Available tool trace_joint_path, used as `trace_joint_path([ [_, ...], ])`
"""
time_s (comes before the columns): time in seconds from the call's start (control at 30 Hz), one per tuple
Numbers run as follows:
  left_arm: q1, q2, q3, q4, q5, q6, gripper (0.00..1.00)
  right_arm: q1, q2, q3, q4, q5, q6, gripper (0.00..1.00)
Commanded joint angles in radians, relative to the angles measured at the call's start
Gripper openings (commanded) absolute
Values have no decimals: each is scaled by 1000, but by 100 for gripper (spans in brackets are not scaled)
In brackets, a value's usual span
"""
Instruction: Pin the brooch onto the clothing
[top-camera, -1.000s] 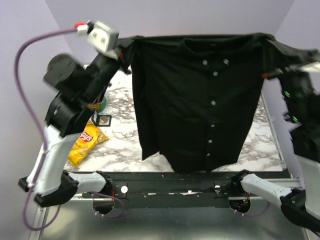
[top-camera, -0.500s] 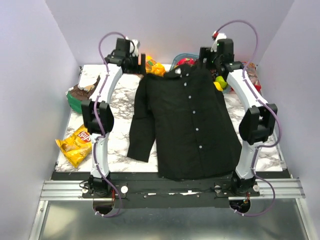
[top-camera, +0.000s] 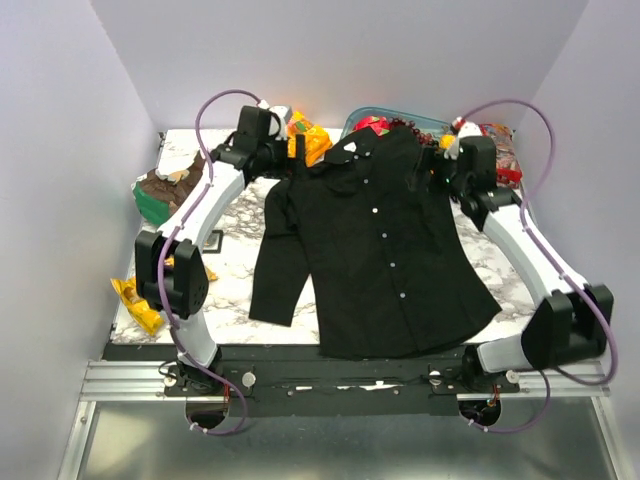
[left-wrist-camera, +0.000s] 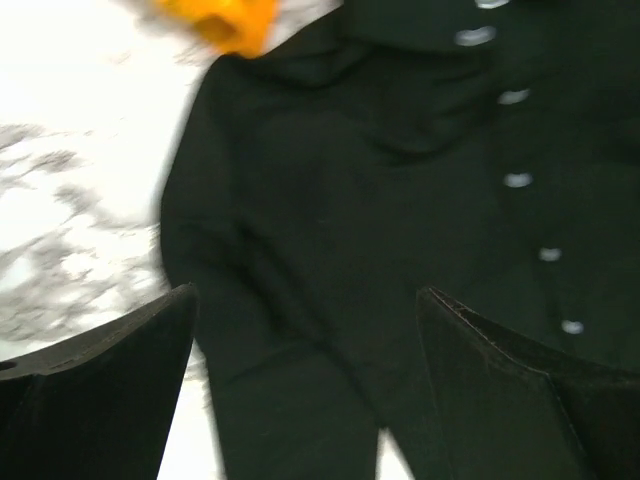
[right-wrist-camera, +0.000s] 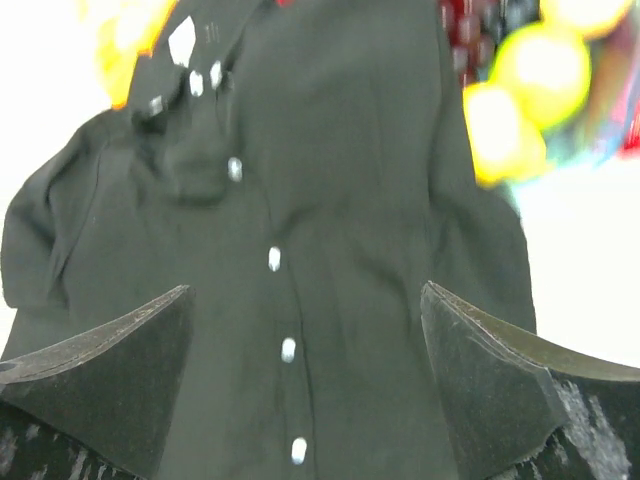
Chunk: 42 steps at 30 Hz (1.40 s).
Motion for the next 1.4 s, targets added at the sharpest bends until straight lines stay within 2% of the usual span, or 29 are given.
trace_joint_path([
  [0.0,-72,-56,-172,214,159,-122,97,-5,-152,-249,17,-23,110,98],
  [0.1,-107,-47,-261,289,184,-152,97,31,-243,-406,60,-78,185,95],
  [0.17,-108,-24,-262,286,202,-150,97,80,-274,-463,62,-54,213,93],
  [0.27,-95,-7,-291,315,202,-146,97,233,-329,-534,54,20,265,93],
  [0.43,-46,-45,-307,308,162,-109,97,590,-352,-563,26,155,395,90],
  [0.5,-39,-56,-287,245,68,-66,97,737,-312,-549,17,206,438,89],
  [0.6,-35,-71,-252,182,-89,12,97,900,-195,-490,11,232,498,77],
  [0.7,-35,-92,-244,153,-183,72,98,1001,-37,-401,-1,209,535,75],
  [0.87,-35,-128,-250,150,-227,95,99,1094,158,-263,-47,201,558,77],
  [0.97,-35,-137,-252,148,-217,92,99,1137,235,-171,-137,243,575,68],
  [1.17,-35,-151,-250,144,-211,91,99,1151,260,-143,-221,347,626,58],
  [1.37,-35,-165,-253,147,-203,88,99,1149,303,-147,-250,349,652,56],
])
